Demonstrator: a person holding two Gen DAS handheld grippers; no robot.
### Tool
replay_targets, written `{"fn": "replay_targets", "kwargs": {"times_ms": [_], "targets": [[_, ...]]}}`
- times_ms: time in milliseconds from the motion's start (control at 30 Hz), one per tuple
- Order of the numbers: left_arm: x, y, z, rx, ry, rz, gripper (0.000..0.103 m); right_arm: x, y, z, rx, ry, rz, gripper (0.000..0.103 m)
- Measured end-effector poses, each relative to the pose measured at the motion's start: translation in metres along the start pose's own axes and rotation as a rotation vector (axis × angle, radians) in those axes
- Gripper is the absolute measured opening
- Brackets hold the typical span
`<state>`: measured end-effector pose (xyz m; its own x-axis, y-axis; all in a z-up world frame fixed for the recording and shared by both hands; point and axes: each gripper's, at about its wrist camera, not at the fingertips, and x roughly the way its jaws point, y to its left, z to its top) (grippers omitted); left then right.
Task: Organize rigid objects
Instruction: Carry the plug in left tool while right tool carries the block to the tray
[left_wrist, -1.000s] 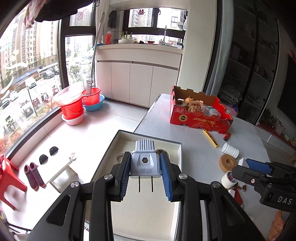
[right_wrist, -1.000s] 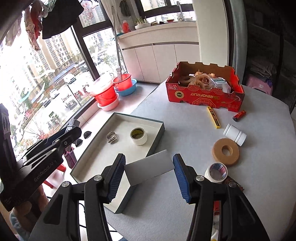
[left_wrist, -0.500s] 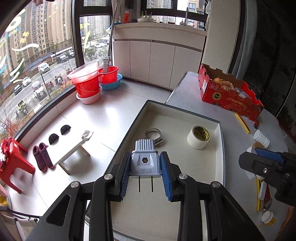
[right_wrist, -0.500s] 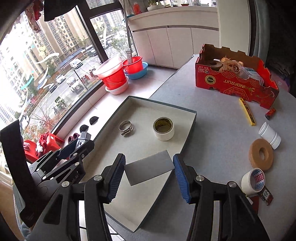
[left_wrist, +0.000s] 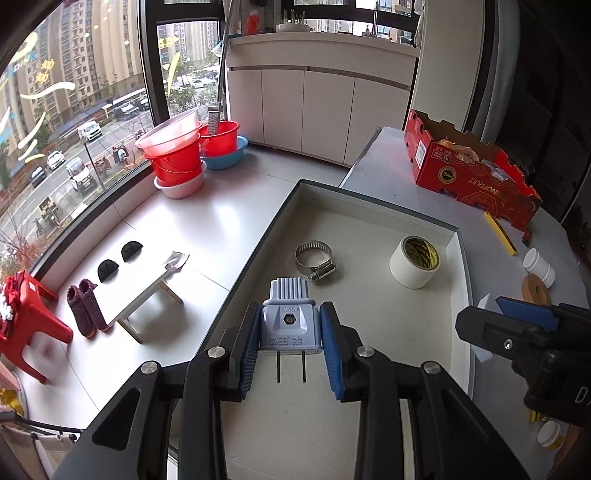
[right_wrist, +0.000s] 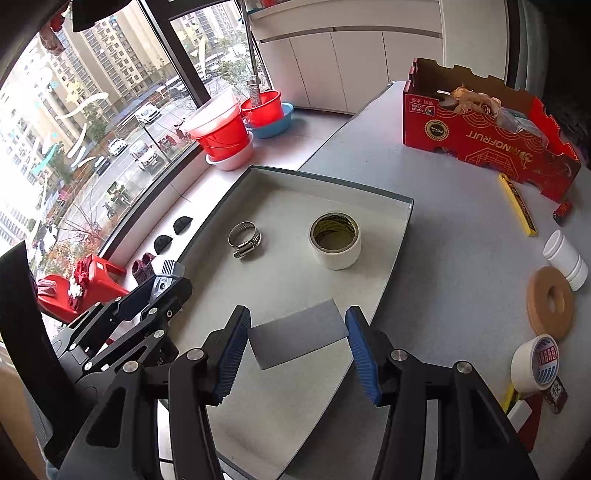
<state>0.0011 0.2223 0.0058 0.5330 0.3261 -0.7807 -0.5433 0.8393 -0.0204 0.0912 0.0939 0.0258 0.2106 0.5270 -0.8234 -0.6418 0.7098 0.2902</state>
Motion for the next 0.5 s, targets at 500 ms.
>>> {"fn": "replay_targets", "kwargs": {"times_ms": [500], "targets": [[0.013,0.000,-0.003,0.009,0.025,0.019,0.035,0.016,0.001,0.002,0.006,0.028,-0.002,0.055]]}}
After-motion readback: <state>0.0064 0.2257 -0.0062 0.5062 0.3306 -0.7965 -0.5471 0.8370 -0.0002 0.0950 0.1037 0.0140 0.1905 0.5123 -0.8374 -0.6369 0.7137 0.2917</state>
